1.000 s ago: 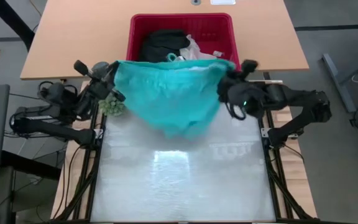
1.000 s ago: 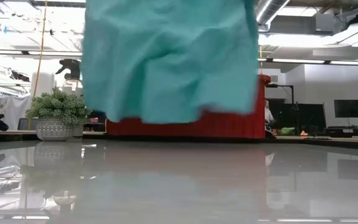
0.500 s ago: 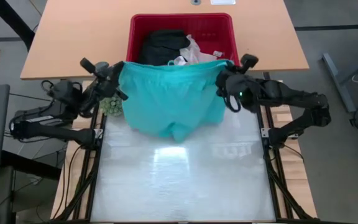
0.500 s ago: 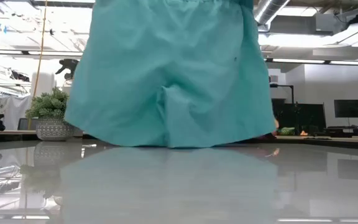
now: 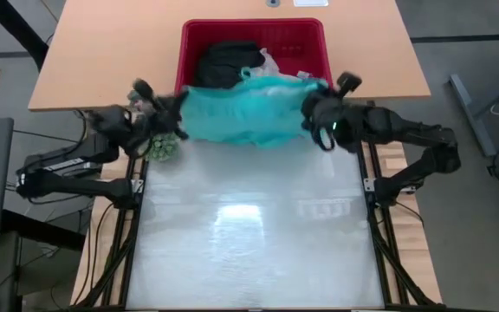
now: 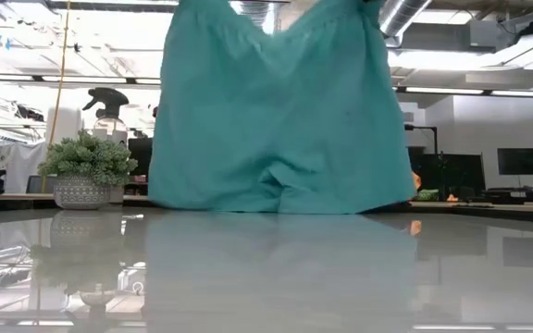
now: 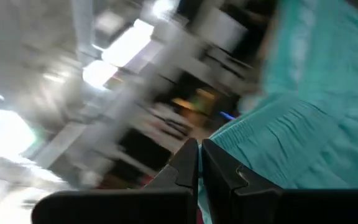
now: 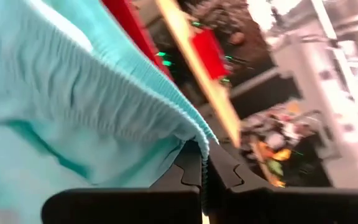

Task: Fold Laundry from Bin
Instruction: Fold the blue shorts

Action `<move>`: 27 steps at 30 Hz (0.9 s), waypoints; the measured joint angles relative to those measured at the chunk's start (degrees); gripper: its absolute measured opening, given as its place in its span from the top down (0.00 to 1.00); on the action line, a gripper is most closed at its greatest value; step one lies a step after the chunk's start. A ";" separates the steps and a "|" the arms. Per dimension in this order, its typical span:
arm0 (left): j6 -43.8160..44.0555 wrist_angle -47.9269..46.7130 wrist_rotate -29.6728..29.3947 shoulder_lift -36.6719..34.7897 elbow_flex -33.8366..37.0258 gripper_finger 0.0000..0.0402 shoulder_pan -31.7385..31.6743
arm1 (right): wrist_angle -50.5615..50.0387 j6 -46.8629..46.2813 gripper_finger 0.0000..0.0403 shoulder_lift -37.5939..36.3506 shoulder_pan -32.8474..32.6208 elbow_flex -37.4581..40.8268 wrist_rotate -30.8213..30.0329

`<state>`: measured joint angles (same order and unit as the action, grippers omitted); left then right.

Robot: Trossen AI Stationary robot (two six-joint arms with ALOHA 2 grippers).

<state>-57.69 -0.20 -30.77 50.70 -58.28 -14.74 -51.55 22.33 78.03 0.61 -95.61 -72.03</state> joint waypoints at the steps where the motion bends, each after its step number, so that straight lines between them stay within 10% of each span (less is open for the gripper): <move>1: 3.95 -6.08 0.07 -0.40 0.00 1.00 1.07 | -4.53 -5.39 0.95 0.01 -2.08 0.00 0.51; 11: 48.51 -40.95 11.71 -0.09 1.60 1.00 16.21 | -22.93 -49.47 0.95 0.03 -21.59 9.55 17.99; 27: 67.67 -29.07 27.57 0.02 19.13 0.96 30.45 | 5.35 -58.65 0.85 0.07 -32.44 29.38 48.02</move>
<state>9.98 -29.27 -3.20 50.72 -39.15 15.71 -46.20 -36.32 78.10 -31.83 -66.23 -24.01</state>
